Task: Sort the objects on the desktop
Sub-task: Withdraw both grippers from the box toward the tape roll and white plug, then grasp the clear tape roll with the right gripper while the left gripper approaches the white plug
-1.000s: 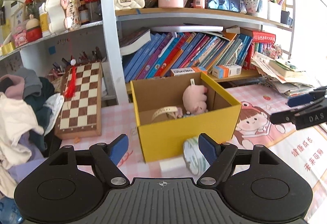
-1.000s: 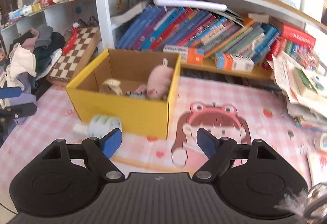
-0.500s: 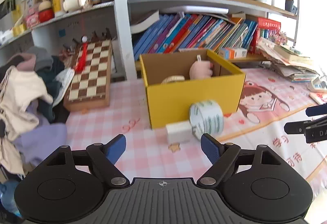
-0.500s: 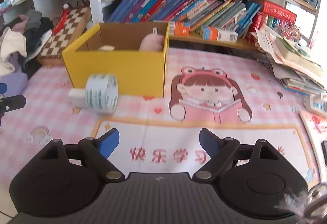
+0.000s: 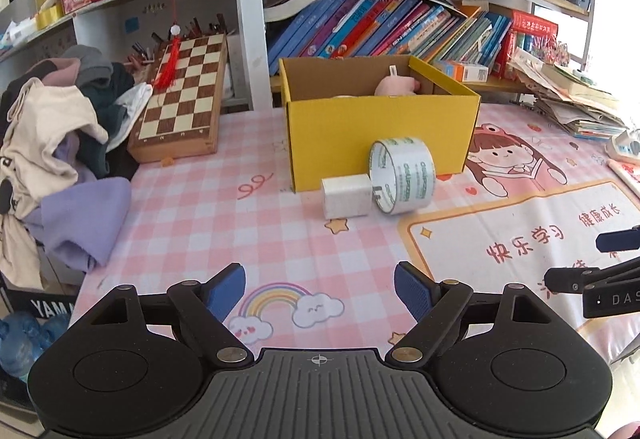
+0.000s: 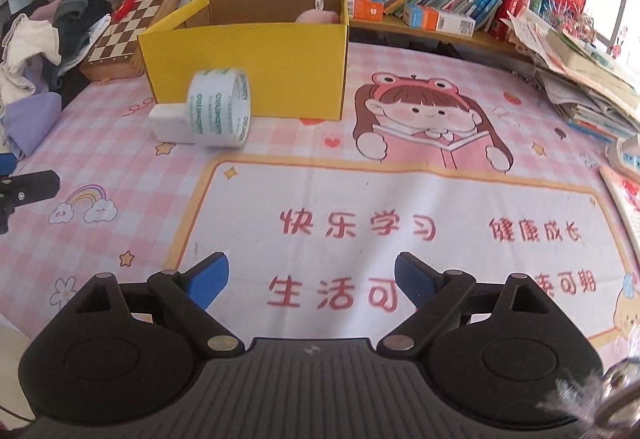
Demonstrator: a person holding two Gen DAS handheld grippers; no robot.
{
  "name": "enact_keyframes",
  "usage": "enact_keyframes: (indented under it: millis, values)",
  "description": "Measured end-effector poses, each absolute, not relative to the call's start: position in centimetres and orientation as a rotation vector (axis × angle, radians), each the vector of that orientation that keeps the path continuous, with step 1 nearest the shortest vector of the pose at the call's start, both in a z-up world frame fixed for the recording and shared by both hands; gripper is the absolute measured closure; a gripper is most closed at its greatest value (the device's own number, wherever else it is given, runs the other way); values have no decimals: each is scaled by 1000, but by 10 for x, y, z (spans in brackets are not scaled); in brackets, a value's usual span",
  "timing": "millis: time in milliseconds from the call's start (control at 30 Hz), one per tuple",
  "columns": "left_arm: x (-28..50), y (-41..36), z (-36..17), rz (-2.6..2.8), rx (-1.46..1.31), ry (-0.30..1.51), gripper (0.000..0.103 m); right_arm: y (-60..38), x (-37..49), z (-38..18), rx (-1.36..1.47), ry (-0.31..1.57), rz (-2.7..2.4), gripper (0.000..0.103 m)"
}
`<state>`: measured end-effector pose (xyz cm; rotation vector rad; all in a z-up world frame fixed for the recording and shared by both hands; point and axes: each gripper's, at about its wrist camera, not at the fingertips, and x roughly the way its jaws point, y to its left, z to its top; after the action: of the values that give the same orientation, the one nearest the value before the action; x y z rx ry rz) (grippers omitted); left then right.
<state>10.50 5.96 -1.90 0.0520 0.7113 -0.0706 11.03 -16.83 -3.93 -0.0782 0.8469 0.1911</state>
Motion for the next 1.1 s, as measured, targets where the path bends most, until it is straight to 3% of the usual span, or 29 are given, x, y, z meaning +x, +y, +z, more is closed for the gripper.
enact_keyframes:
  millis: [833, 1100]
  values:
    - [100, 44, -35, -49, 59, 734, 15, -145, 107, -43, -161, 808, 289, 12]
    - [108, 44, -37, -40, 56, 740, 15, -139, 123, -39, -163, 799, 337, 17]
